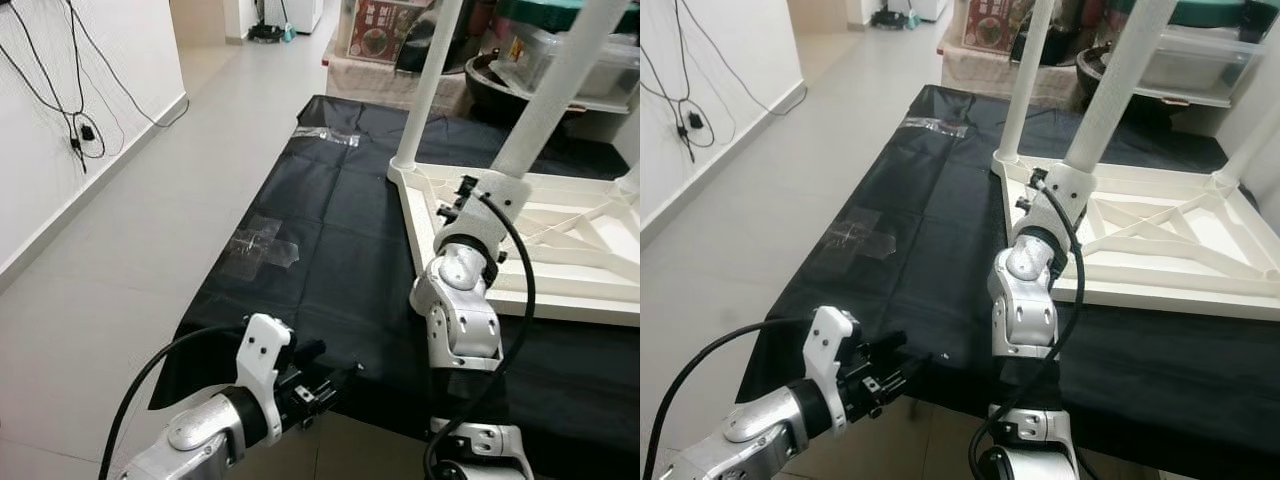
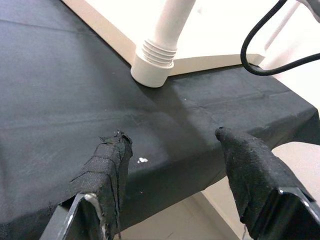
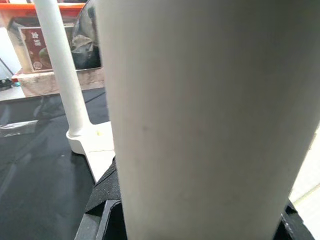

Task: Building children table

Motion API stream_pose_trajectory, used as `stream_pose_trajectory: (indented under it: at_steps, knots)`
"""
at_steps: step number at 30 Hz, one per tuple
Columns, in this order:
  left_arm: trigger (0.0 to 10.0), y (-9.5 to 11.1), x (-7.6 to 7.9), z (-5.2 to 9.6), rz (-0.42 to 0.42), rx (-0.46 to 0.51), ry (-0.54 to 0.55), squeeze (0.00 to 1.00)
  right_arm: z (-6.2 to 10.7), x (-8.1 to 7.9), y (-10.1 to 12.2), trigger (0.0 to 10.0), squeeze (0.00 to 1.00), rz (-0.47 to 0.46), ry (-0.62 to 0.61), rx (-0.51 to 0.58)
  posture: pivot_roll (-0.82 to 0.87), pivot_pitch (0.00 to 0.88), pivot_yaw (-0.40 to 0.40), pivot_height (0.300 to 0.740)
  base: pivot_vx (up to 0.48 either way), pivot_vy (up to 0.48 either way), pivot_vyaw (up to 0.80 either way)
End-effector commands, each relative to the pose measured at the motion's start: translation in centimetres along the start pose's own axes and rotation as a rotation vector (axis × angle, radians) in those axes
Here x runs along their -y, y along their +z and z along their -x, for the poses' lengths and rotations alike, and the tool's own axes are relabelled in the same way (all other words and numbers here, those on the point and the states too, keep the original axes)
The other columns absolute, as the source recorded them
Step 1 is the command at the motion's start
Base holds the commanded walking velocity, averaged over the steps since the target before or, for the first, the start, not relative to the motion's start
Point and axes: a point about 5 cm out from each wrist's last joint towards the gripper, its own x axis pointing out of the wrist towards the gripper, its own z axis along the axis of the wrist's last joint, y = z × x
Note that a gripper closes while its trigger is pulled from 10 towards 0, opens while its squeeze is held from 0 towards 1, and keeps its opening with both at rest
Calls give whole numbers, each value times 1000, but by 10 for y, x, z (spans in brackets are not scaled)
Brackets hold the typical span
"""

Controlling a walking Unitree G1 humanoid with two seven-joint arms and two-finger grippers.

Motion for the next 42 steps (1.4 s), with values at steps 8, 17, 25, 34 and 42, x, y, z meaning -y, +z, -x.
stream_pose_trajectory:
  at_steps: [8, 17, 25, 34, 42]
  knots:
    - [10000, -8, 1, 1, 1, -29, -7, 0, 37, -35, -15, 10000, 1000, -79, 114, -132, 199, 56, -88, 740, 0, 0, 0]
    - [10000, -10, 1, -1, -1, -30, -16, 0, 23, -16, -16, 10000, 0, -85, 347, -36, 196, 59, -83, 740, 0, 0, 0]
    - [10000, -9, 0, -1, -2, -27, -16, 0, -4, 7, -19, 10000, 0, -98, 496, -28, 194, 59, -86, 740, 0, 0, 0]
    - [10000, -8, 1, 0, -4, -25, -16, 0, -58, 41, -2, 10000, 0, -54, 748, 11, 206, 72, -87, 740, 0, 0, 0]
    - [10000, -8, 3, 1, -3, -27, -18, 0, -67, 39, 0, 10000, 0, -112, 1053, -87, 217, 83, -92, 740, 0, 0, 0]
